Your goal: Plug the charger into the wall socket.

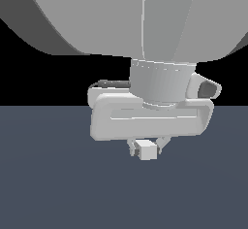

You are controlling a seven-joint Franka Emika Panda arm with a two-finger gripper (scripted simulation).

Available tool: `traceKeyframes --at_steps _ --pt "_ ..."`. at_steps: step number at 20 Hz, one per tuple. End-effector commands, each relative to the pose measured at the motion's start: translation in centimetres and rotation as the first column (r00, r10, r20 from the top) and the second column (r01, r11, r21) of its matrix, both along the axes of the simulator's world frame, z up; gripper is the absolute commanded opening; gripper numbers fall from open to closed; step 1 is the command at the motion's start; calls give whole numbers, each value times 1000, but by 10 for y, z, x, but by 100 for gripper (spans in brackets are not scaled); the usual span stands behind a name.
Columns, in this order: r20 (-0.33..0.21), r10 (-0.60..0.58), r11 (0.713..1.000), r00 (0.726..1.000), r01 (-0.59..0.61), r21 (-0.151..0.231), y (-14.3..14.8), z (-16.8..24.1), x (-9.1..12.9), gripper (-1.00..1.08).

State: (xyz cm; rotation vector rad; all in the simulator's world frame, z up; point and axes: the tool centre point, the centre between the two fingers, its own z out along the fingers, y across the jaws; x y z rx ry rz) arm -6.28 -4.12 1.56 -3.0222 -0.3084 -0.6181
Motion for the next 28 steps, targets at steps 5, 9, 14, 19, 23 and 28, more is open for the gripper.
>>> traceKeyframes --at_steps 5,9,14,19,23,28 --pt "3 -40 999 999 40 2 3 23 9 -100" --pt "4 -80 997 997 80 4 5 45 18 -100" --pt "4 -125 992 992 125 5 7 69 28 -100" --pt "3 -148 989 989 148 2 6 82 34 -100" --pt "3 -154 988 988 154 1 6 85 35 -100" --pt "3 -154 988 988 154 1 6 85 36 -100"
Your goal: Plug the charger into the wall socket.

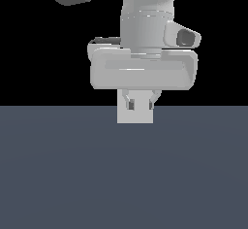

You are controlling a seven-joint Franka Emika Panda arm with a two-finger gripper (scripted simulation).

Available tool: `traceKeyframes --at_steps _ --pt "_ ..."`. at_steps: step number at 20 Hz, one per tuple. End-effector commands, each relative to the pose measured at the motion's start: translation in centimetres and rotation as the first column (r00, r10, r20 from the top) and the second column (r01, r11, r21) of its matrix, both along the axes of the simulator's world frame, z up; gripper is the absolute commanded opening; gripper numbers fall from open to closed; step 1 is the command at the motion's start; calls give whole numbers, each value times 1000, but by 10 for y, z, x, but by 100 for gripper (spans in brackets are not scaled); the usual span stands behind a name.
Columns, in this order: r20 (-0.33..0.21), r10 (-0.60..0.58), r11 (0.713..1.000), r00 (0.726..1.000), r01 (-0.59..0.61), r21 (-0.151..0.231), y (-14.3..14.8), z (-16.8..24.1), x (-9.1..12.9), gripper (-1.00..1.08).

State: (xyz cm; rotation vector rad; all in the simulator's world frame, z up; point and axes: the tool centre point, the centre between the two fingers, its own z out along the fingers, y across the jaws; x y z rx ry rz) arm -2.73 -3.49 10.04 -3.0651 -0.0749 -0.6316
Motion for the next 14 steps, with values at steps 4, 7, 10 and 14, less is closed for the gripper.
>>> traceKeyframes --at_steps 4,7,10,14 --pt "0 0 1000 1000 0 -1 0 0 3 -100" --pt "0 0 1000 1000 0 -1 0 0 10 -100" --pt "0 0 1000 1000 0 -2 1 0 20 -100" --pt "-1 0 1000 1000 0 -3 1 0 36 -100"
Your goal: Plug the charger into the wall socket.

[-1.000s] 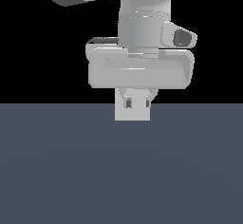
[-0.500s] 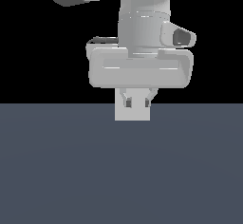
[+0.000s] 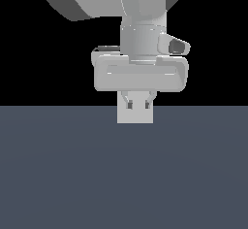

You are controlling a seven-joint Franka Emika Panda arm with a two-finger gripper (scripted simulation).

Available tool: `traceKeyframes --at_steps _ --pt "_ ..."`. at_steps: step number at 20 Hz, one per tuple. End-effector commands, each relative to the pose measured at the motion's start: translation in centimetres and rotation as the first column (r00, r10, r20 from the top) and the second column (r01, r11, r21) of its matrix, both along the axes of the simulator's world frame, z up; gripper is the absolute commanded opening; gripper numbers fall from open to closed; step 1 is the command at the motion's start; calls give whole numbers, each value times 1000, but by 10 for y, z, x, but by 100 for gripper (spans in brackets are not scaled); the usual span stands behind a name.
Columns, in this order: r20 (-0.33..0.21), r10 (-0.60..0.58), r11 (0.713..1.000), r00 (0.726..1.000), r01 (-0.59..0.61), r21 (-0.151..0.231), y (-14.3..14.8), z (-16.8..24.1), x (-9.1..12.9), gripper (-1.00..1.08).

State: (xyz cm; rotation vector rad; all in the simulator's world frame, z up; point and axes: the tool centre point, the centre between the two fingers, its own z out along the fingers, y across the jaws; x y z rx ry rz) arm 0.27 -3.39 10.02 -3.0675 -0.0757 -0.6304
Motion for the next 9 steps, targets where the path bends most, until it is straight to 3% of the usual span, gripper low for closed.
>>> traceKeyframes --at_steps 1,9 --pt "0 0 1000 1000 0 -1 0 0 9 -100" --pt "0 -1 1000 1000 1 0 1 0 20 -100"
